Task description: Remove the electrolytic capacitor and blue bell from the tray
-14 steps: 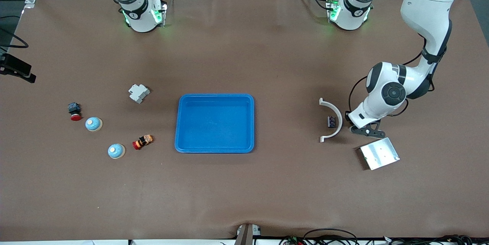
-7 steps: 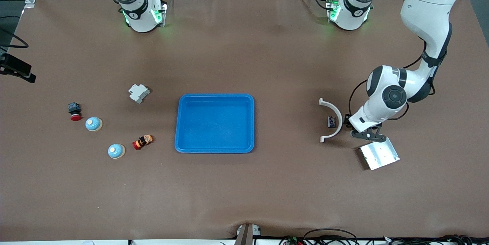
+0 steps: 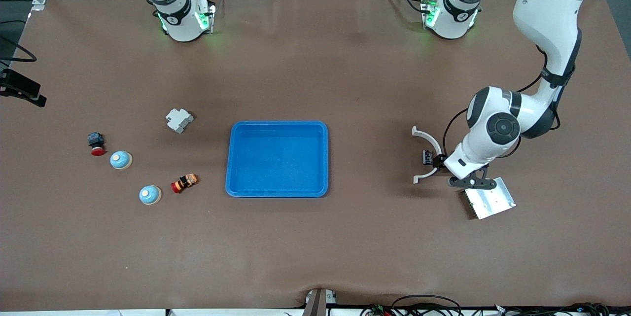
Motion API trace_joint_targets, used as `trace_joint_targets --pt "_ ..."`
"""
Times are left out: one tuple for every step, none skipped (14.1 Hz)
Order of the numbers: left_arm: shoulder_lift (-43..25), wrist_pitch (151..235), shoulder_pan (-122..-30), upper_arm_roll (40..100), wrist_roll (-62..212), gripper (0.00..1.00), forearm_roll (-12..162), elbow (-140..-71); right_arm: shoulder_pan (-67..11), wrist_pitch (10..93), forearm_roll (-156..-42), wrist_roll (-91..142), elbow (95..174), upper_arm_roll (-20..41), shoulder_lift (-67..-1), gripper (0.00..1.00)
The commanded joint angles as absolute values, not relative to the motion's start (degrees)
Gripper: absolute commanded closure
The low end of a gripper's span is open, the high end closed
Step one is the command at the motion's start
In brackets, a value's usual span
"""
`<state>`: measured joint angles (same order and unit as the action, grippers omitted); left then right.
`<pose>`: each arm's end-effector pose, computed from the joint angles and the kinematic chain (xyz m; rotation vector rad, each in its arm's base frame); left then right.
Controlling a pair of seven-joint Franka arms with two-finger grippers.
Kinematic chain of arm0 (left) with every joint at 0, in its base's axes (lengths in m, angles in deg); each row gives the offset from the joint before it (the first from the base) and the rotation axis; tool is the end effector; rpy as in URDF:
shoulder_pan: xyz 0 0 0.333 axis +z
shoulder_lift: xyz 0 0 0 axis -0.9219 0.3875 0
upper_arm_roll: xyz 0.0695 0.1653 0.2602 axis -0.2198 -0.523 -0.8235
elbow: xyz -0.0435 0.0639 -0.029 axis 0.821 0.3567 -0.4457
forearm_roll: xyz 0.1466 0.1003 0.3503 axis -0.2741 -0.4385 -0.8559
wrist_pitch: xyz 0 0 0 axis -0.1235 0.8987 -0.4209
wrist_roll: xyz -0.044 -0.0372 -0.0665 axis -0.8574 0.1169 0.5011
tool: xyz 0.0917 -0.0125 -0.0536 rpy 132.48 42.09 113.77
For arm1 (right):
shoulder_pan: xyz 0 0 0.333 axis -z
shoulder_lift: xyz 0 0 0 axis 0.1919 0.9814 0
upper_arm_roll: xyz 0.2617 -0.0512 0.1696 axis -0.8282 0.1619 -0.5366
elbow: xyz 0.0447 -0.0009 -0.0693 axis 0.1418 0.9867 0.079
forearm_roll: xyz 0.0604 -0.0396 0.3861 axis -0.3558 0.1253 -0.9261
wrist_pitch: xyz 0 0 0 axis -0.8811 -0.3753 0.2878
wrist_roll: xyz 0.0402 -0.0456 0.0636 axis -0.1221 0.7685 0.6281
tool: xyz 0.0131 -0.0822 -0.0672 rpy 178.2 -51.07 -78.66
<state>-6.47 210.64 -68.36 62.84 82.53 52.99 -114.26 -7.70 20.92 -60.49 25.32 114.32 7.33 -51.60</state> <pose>0.6204 -0.1246 0.2483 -3.0673 0.1617 -0.0073 0.5748 -0.0550 0.6507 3.1151 -0.0101 0.0003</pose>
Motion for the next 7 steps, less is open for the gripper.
trace_joint_targets --pt "-8.63 198.72 -67.99 64.35 83.02 0.0 55.96 -104.96 -7.11 20.17 -60.4 24.65 113.42 6.78 -51.57 0.0" --pt "-9.24 195.9 -68.08 64.26 82.93 0.0 57.02 -102.4 -7.11 20.17 -60.4 24.65 113.42 6.69 -51.66 0.0" --pt "-10.03 193.61 -67.99 64.26 82.93 0.0 57.38 -100.55 -7.02 20.17 -60.49 24.65 113.42 6.78 -51.66 0.0" --pt "-10.82 191.5 -67.99 64.26 83.01 0.0 57.47 -99.23 -7.11 20.17 -60.4 24.65 113.42 6.78 -51.66 0.0" --pt "-11.61 189.47 -67.47 64.17 82.49 0.0 57.47 -98.34 -7.11 20.17 -60.4 24.65 113.42 6.78 -51.66 0.0" --pt "-12.75 188.23 -66.51 64.26 82.31 0.0 57.39 -98.16 -7.11 20.17 -60.4 24.74 113.42 6.78 -51.66 0.0" --pt "-14.07 187.79 -66.15 64.26 82.23 0.0 57.47 -98.16 -7.11 20.08 -60.4 24.74 113.42 6.78 -51.66 0.0"
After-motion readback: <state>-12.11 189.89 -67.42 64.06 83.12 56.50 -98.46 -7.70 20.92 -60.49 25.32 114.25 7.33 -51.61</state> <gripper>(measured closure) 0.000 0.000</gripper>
